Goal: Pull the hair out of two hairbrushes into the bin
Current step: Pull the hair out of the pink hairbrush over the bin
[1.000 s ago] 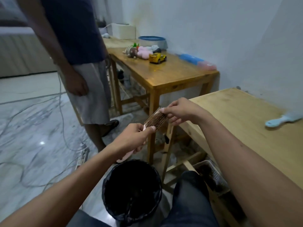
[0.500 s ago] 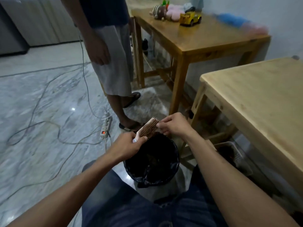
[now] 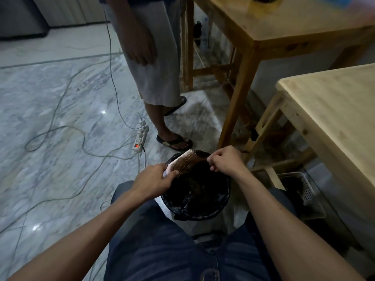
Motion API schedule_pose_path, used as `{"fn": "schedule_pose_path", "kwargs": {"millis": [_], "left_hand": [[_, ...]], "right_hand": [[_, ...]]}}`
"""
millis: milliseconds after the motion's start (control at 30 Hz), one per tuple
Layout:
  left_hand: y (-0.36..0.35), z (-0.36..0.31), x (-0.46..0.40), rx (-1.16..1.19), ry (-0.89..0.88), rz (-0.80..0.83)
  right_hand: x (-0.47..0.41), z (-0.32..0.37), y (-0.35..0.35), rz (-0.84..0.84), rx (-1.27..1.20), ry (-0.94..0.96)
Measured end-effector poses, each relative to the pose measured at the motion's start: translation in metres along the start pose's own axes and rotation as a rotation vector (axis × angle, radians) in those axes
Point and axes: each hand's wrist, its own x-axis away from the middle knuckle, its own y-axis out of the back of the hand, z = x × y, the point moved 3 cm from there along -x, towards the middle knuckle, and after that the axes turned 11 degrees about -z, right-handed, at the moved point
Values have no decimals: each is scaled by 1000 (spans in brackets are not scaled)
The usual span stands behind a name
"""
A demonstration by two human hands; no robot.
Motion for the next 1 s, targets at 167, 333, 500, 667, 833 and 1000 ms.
{"fn": "schedule_pose_path", "kwargs": {"millis": [167,333,500,667,833,1000], "left_hand": [[-3,-2,-2,-73,-53,-52],[0,-8,-3,-110,-92,-120],[0,-11,-1,-151,-140,-125],[6,2,-4,-250,-83,-108],[4,0,-6,-246,-88,-146],[5,-6,-6,-249,-171,-212]], "right_hand": [[-11,-11,9,-29,4,-75],[-11,-9,-5,232,-238,-75],[-9,-4,-15,145,-273,27],[-20,-20,-12,110,-34,-16],[-22,-28,-6,78,-7,-106],[-22,-22,0,136,-32,-114]]}}
